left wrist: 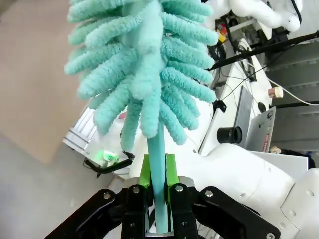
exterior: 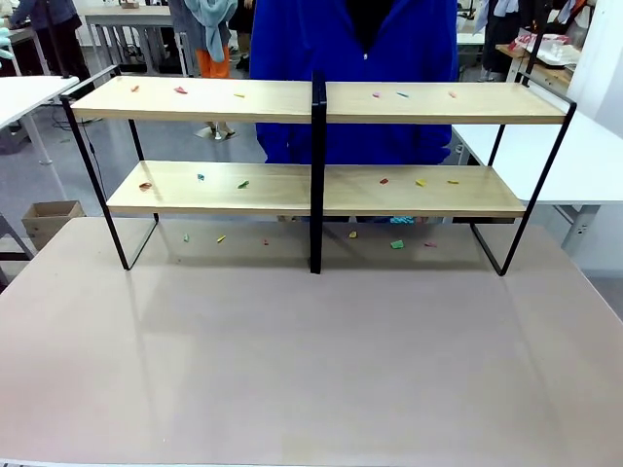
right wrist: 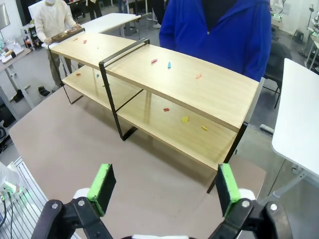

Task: Clean the shelves.
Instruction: Pick up the Duster when the human hands it over, then clean a randomly selected level of the Shelf with the Duster.

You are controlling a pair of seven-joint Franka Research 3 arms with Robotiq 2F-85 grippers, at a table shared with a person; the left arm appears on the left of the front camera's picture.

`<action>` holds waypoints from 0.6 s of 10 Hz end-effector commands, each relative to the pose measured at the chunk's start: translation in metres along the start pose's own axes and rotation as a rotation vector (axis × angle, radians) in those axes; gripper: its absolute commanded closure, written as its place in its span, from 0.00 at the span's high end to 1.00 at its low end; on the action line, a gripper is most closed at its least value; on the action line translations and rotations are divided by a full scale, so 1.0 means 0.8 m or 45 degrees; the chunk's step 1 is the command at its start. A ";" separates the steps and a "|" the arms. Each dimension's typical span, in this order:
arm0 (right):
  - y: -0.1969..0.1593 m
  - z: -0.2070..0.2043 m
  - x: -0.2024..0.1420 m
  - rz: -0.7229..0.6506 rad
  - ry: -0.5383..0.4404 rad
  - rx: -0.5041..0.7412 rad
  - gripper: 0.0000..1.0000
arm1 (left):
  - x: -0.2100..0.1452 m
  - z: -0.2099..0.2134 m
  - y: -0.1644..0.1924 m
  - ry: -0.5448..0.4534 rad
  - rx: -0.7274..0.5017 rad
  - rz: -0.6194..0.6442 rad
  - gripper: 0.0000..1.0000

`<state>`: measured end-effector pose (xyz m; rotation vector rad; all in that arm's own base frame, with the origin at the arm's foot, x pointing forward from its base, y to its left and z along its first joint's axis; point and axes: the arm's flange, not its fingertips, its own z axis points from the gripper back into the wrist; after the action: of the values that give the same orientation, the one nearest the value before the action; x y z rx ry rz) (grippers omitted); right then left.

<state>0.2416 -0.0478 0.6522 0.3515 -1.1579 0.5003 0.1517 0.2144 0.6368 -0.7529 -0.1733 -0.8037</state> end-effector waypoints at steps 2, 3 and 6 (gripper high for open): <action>0.001 -0.001 0.001 0.000 -0.001 0.001 1.00 | -0.003 0.000 -0.007 -0.005 -0.008 -0.030 0.00; 0.001 -0.001 0.001 0.000 -0.001 0.001 1.00 | -0.003 0.000 -0.007 -0.005 -0.008 -0.030 0.00; 0.001 -0.001 0.001 0.000 -0.001 0.001 1.00 | -0.003 0.000 -0.007 -0.005 -0.008 -0.030 0.00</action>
<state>0.2416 -0.0478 0.6522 0.3515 -1.1579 0.5003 0.1511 0.2121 0.6380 -0.7480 -0.1733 -0.8099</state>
